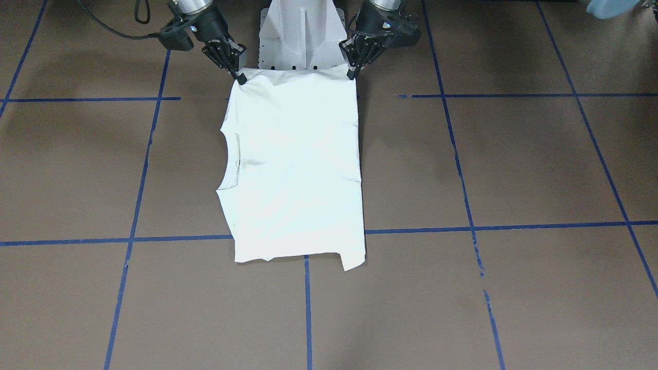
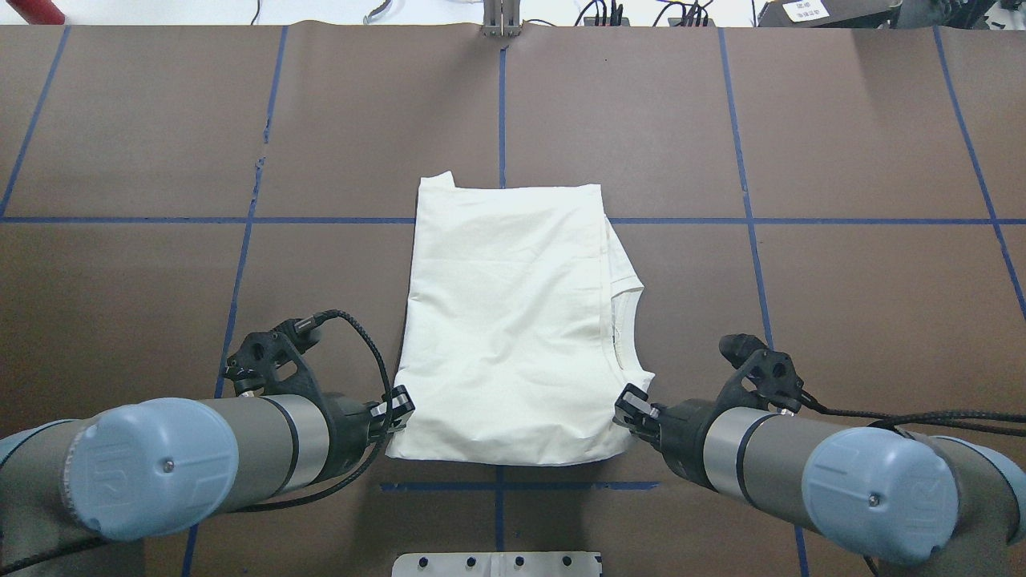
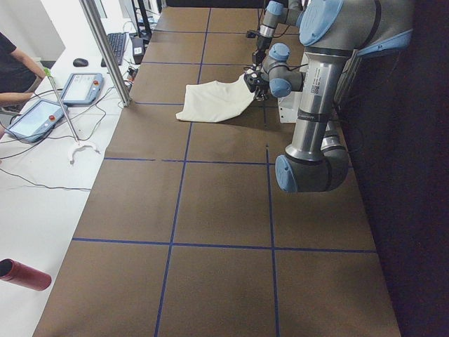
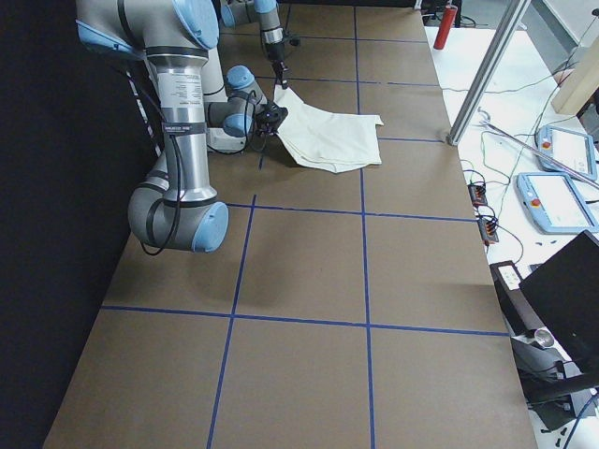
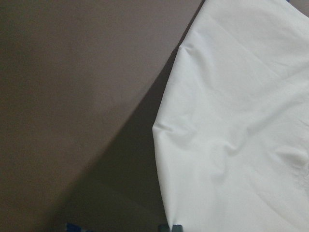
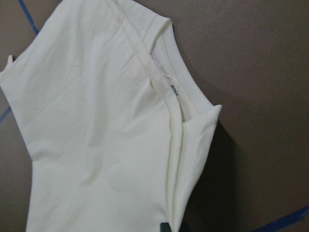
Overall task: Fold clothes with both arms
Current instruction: 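Grasp the near edge corners of the shirt with both grippers, then lift the near edge with both grippers and fold it over toward the far edge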
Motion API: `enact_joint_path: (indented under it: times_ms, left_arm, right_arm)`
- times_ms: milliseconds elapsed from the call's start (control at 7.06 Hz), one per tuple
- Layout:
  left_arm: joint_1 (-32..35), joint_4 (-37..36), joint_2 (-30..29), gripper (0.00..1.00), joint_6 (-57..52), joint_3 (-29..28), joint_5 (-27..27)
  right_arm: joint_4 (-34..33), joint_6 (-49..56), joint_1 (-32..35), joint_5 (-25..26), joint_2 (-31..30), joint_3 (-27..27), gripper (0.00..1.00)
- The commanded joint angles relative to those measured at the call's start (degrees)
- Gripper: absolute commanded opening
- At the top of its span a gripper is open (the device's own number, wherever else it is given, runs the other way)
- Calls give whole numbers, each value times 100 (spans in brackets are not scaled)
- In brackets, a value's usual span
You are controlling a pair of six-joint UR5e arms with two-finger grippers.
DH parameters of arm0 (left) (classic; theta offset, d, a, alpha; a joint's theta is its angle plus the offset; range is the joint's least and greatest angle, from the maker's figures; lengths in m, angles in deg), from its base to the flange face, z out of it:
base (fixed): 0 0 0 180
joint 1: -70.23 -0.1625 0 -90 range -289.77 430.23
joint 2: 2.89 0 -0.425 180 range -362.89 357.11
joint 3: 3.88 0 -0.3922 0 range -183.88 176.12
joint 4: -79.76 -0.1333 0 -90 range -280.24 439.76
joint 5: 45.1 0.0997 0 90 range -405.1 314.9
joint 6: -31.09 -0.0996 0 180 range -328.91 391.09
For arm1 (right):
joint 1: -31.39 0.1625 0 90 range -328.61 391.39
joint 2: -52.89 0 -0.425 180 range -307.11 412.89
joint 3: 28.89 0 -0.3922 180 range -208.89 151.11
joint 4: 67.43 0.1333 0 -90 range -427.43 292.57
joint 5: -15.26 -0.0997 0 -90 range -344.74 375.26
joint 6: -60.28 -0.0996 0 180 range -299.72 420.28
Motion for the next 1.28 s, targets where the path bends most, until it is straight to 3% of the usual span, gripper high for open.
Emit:
enact_joint_path:
  times_ms: [0,283,567,850,1134]
  left_arm:
    - [584,-59,-420,0,-385,-427,-135]
    - [1261,28,-887,0,-956,-1374,-127]
    - [1711,911,-1117,0,-1213,-2394,-127]
    - [1844,1485,-1529,0,-1231,-3319,-127]
    - [1836,1619,-1557,0,-1249,-3550,-127]
  right_arm:
    - [-41,182,539,-55,397,281,0]
    - [-41,631,1162,-282,1125,1228,0]
    - [-15,1015,1971,-1184,1707,2161,0]
    - [20,1211,2158,-1250,1893,2647,0]
    - [20,1212,2176,-1277,1999,2806,0]
